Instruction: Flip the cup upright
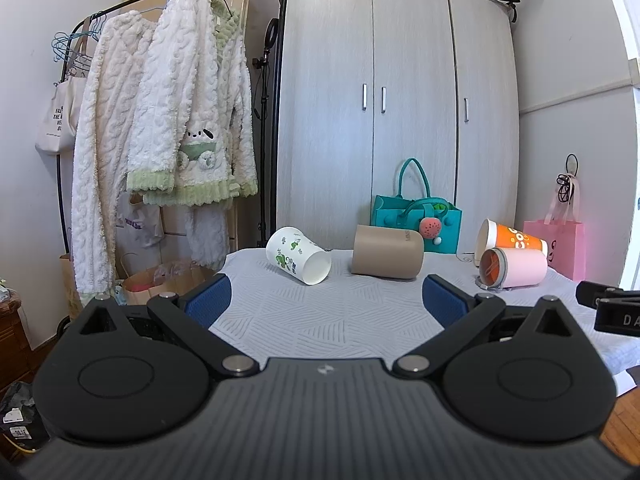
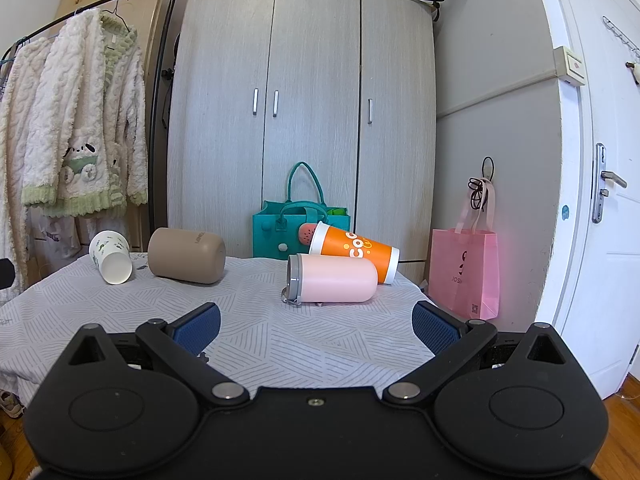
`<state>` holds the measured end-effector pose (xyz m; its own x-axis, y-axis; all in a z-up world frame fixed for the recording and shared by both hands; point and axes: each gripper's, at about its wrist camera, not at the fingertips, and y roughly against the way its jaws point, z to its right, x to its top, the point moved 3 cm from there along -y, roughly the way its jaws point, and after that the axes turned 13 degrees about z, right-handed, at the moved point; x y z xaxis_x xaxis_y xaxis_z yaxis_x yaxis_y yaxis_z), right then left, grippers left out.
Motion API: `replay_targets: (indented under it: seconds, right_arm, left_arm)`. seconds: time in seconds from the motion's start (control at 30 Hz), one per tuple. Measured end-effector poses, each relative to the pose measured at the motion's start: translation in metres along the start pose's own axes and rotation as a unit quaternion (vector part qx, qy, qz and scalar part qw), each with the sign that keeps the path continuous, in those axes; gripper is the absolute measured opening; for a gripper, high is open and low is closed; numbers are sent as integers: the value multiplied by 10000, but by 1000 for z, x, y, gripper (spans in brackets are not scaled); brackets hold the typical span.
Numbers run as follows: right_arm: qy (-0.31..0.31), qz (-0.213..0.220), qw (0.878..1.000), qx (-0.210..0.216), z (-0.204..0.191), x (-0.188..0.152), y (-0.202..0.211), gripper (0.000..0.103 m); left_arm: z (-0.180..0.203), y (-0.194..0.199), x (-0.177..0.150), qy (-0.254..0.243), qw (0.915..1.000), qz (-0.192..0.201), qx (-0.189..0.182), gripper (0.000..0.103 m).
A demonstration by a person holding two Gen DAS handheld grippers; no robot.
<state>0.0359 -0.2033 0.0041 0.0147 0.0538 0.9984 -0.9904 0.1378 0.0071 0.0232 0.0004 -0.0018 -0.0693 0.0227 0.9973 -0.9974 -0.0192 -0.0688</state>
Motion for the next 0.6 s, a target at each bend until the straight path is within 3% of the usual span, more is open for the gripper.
replay_targets:
  seconds: [0.6]
  right_arm:
    - [25,-60,10000,-2,1,-2,-2,103]
  left_arm:
    - [2,0,-1,4,10000,5,-5,103]
